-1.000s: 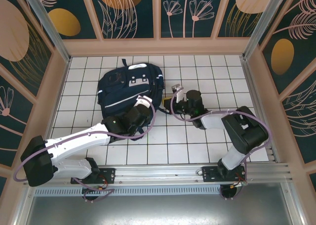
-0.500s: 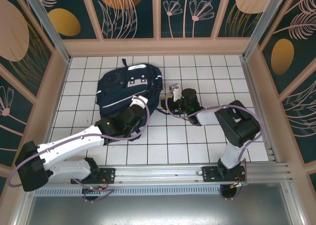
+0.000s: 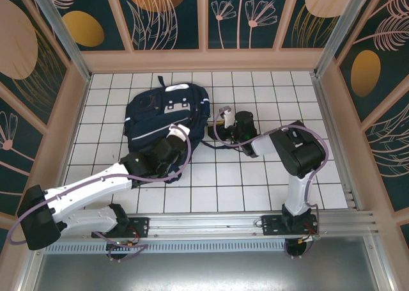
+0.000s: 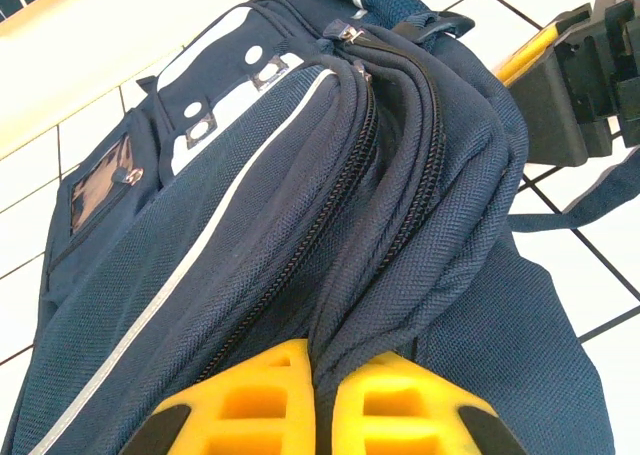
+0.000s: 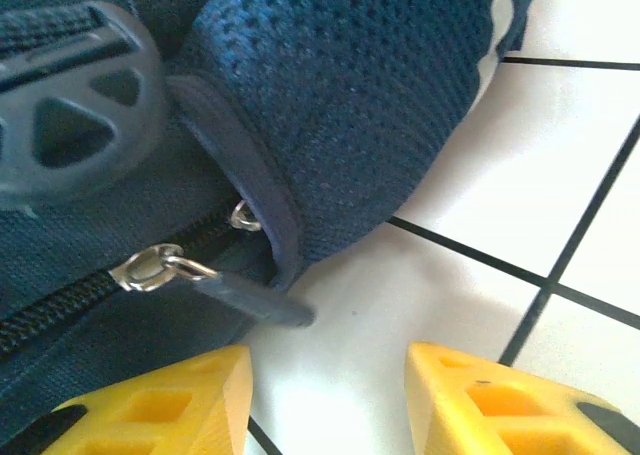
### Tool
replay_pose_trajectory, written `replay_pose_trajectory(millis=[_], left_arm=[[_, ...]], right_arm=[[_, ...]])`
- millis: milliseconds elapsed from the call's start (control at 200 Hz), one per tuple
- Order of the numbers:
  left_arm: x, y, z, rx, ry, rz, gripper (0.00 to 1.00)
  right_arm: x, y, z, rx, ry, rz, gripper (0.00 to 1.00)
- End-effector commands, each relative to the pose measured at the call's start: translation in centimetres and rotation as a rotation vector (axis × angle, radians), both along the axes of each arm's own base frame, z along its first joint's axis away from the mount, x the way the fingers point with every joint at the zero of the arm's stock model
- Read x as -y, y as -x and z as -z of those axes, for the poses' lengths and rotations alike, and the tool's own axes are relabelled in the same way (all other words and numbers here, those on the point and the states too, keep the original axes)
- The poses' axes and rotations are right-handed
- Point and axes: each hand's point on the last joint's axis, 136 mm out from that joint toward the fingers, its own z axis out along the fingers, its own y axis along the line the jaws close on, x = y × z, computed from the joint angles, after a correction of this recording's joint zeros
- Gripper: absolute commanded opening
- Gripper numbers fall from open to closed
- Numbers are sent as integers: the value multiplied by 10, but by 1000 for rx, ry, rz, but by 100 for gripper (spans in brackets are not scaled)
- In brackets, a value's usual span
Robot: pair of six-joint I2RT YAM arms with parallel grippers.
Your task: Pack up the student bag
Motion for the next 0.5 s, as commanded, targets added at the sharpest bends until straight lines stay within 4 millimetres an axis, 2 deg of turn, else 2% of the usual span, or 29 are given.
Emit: replay_pose_trajectory(millis=[0, 365, 495], left_arm=[[-4, -13, -48, 111, 102, -73, 0], [-1, -15, -49, 105, 100, -63, 0], [-1, -15, -50, 106, 105, -64, 0]], right_arm=[[-14, -5, -22, 54, -76, -59, 45], [-26, -5, -24, 64, -108, -122, 57], [-32, -8, -27, 69, -118, -134, 55]])
